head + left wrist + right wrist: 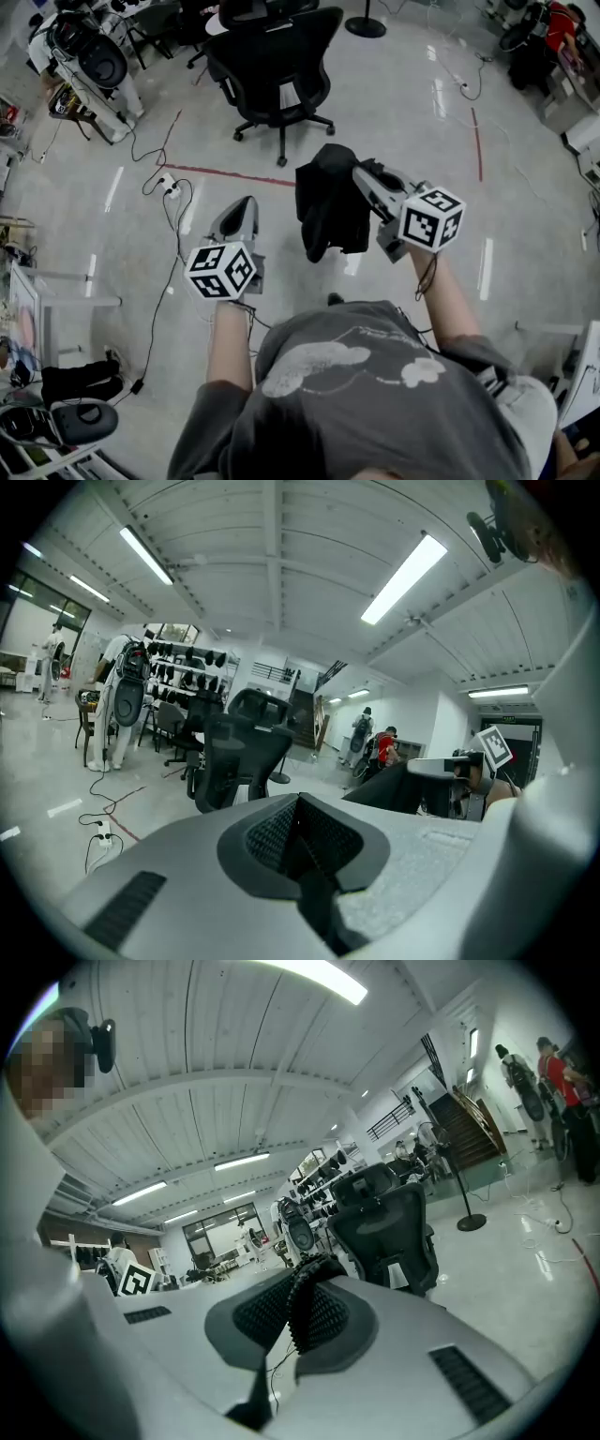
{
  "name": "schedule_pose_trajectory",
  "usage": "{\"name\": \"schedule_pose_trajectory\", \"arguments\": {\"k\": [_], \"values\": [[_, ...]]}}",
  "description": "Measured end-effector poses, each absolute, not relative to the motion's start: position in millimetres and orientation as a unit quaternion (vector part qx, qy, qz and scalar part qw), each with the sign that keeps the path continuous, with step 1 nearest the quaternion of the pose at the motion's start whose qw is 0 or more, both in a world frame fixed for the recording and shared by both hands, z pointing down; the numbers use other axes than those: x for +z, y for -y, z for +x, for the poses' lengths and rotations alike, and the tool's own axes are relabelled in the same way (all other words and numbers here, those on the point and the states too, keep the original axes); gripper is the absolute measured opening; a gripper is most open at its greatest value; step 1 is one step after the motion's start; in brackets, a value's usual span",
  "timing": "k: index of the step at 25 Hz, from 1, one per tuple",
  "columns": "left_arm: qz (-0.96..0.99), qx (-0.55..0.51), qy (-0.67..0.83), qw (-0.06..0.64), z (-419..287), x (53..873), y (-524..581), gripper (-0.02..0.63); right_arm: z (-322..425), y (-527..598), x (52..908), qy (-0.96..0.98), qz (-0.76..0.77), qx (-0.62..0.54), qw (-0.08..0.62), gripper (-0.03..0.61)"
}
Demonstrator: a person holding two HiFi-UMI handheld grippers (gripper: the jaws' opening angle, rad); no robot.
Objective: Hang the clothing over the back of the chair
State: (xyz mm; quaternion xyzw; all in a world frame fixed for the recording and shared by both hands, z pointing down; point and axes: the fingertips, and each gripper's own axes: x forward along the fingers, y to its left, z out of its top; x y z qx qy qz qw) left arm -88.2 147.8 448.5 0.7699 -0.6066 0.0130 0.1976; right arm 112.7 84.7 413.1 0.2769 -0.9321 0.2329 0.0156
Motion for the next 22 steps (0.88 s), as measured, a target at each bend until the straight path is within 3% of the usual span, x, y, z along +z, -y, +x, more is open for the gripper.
{"name": "schedule_pose_trajectory", "arguments": {"k": [16, 22], "values": [[0.762, 0.002, 0.622, 0.179, -89, 463, -100, 0.002, 155, -22, 446, 0.922, 0.315, 0.226, 0.020, -0.003], [0.773, 0.010, 0.607, 0.185, -119, 456, 5, 0.002, 140, 67, 442, 0.908, 0.342, 0.238, 0.031, -0.003]]}}
